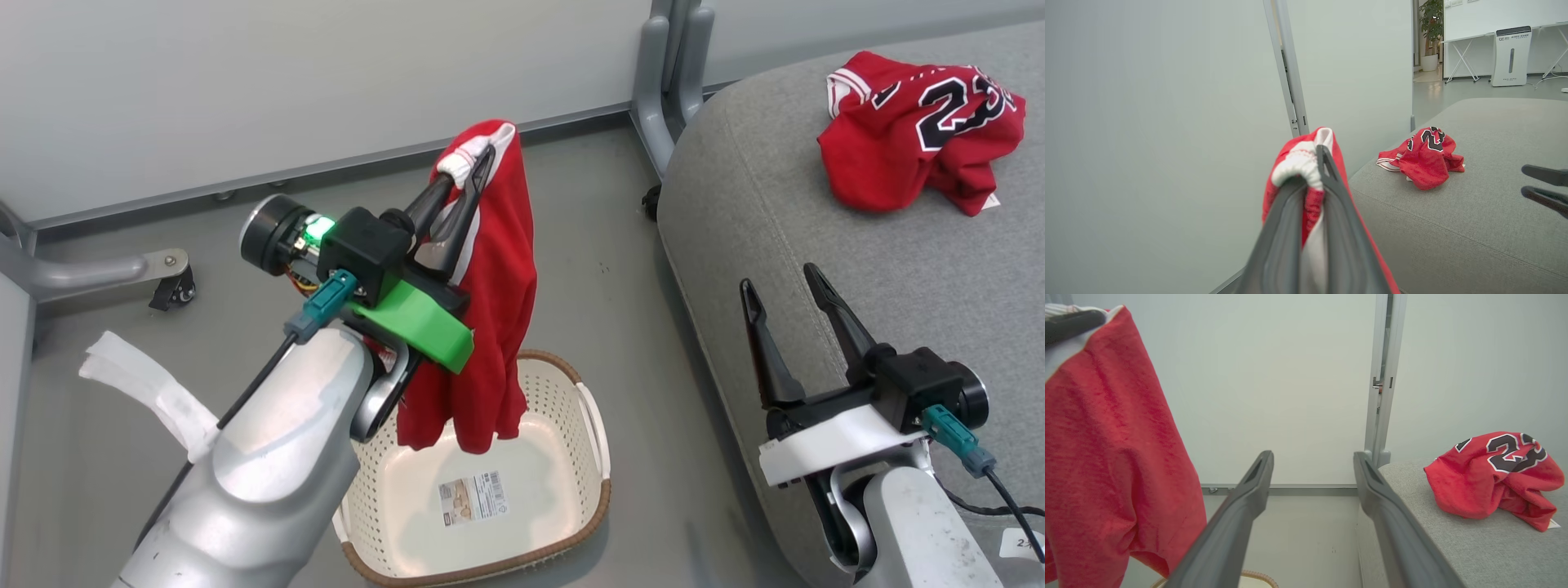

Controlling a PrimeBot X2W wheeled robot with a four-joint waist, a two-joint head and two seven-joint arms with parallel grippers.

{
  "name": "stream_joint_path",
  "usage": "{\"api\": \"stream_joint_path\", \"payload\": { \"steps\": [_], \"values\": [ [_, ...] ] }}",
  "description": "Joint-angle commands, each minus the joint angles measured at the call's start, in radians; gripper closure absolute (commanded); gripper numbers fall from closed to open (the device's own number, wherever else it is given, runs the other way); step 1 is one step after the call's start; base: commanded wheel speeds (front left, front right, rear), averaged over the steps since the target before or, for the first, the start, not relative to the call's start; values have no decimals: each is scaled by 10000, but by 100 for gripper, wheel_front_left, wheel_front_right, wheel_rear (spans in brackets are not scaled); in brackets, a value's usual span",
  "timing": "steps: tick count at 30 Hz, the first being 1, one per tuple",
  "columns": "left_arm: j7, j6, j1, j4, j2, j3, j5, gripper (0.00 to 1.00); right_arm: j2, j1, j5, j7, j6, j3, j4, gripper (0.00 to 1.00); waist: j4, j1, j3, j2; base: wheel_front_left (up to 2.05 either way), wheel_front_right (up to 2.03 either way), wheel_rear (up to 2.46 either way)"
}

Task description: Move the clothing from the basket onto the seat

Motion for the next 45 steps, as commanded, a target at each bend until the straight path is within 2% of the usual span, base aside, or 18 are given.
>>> {"api": "stream_joint_path", "payload": {
  "steps": [1,14,17,19,25,34,45],
  "values": [
    [-35,-44,-154,-113,-36,115,84,100,-31,206,70,-19,-10,6,-16,0,17,1,-100,0,0,0,0],
    [-35,-214,-359,-177,-364,312,393,100,-29,100,177,-19,-10,346,-475,0,26,1,-148,0,0,0,0],
    [-35,-241,-312,-170,-466,304,444,100,-29,-193,49,-19,-10,762,-739,0,55,1,-120,0,0,0,0],
    [-35,-318,-280,-139,-561,289,535,100,-118,-719,35,-19,-10,1485,-964,0,123,1,-104,0,0,0,0],
    [-35,-414,-332,-107,-729,258,611,100,-312,-1554,338,-19,-10,2681,-926,0,272,1,-57,0,0,0,0],
    [-35,-505,-458,-203,-940,214,734,100,-273,-2419,472,-19,-10,3663,-120,0,493,1,143,0,0,0,0],
    [-35,-605,-407,-595,-1252,-192,915,100,-82,-3207,664,-19,-10,3823,1469,0,780,1,393,0,0,0,0]
  ]
}}
